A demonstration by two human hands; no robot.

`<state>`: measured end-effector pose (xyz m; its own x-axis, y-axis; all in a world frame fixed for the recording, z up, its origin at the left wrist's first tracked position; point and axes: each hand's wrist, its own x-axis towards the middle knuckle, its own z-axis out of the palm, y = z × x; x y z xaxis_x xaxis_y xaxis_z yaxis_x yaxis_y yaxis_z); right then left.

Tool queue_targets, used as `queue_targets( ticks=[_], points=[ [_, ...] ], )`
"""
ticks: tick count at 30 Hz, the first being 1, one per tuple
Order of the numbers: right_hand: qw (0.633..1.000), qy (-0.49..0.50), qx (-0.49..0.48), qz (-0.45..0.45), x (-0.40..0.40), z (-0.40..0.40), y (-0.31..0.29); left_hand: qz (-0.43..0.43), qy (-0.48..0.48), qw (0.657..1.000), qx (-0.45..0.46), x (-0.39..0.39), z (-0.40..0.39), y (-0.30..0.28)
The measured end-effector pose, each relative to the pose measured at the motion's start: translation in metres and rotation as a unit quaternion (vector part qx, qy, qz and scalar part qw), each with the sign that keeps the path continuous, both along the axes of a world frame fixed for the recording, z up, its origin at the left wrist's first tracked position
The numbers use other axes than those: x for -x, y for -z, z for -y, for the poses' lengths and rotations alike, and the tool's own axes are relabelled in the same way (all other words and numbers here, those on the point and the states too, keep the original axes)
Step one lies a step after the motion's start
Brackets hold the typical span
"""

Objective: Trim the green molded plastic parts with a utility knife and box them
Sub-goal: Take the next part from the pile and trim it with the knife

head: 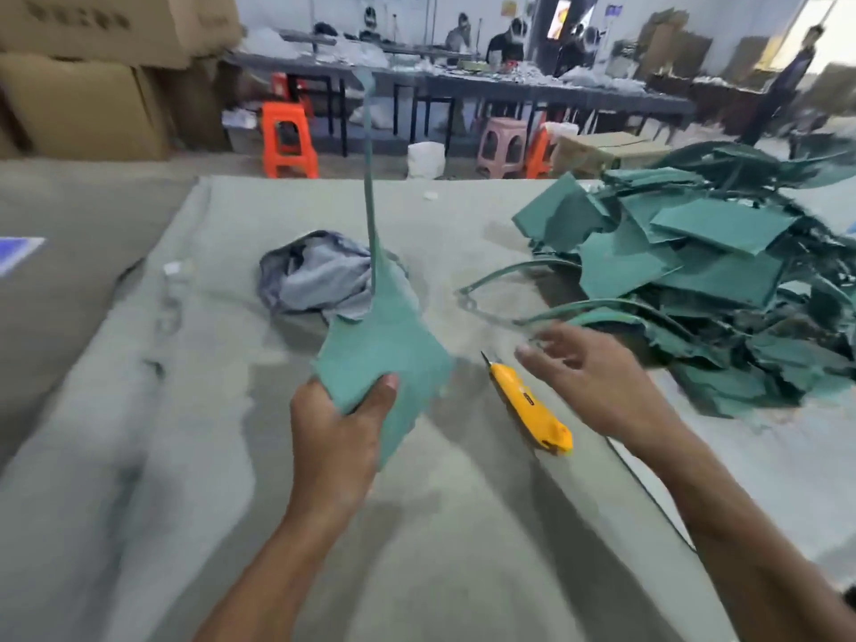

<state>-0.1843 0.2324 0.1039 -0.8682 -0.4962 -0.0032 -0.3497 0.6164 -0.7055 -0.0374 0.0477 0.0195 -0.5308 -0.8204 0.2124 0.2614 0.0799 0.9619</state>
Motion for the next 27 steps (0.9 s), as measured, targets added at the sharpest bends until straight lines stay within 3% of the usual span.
queue_targets(
  ticks=[2, 5, 7, 9, 11, 13, 15, 17, 21, 24, 27],
  points=[
    [0.973, 0.004, -0.222, -0.055, -0.002, 0.012, 0.042, -0.006, 0.002, 0.998, -0.062, 0.000, 0.010, 0.004],
    [0.918, 0.030, -0.345, -0.192, -0.003, 0.015, 0.077, 0.009, -0.001, 0.995, -0.098, 0.004, 0.023, 0.004],
    [0.894, 0.063, -0.370, -0.245, 0.002, 0.018, 0.079, 0.021, -0.007, 0.995, -0.098, 0.004, 0.029, 0.005],
    [0.938, 0.098, -0.232, -0.239, 0.008, 0.024, 0.081, 0.026, -0.020, 0.995, -0.094, 0.000, 0.033, 0.004],
    [0.972, 0.119, 0.030, -0.201, 0.006, 0.032, 0.077, 0.017, 0.001, 0.994, -0.107, -0.001, 0.036, 0.002],
    [0.952, 0.101, 0.277, -0.083, 0.000, 0.051, 0.063, 0.006, 0.053, 0.990, -0.130, -0.001, 0.040, -0.001],
    [0.898, 0.050, 0.424, 0.110, -0.002, 0.073, 0.049, 0.000, 0.110, 0.982, -0.151, -0.003, 0.046, -0.006],
    [0.860, -0.004, 0.444, 0.250, -0.004, 0.096, 0.044, 0.006, 0.154, 0.975, -0.157, -0.006, 0.052, -0.009],
    [0.825, -0.062, 0.433, 0.357, -0.015, 0.119, 0.060, 0.021, 0.177, 0.968, -0.176, -0.009, 0.057, -0.007],
    [0.831, -0.032, 0.449, 0.327, -0.018, 0.123, 0.074, 0.081, 0.106, 0.985, -0.108, -0.003, 0.056, -0.004],
    [0.857, 0.037, 0.470, 0.211, -0.016, 0.124, 0.084, 0.142, -0.051, 0.984, 0.094, 0.001, 0.047, 0.002]
  ],
)
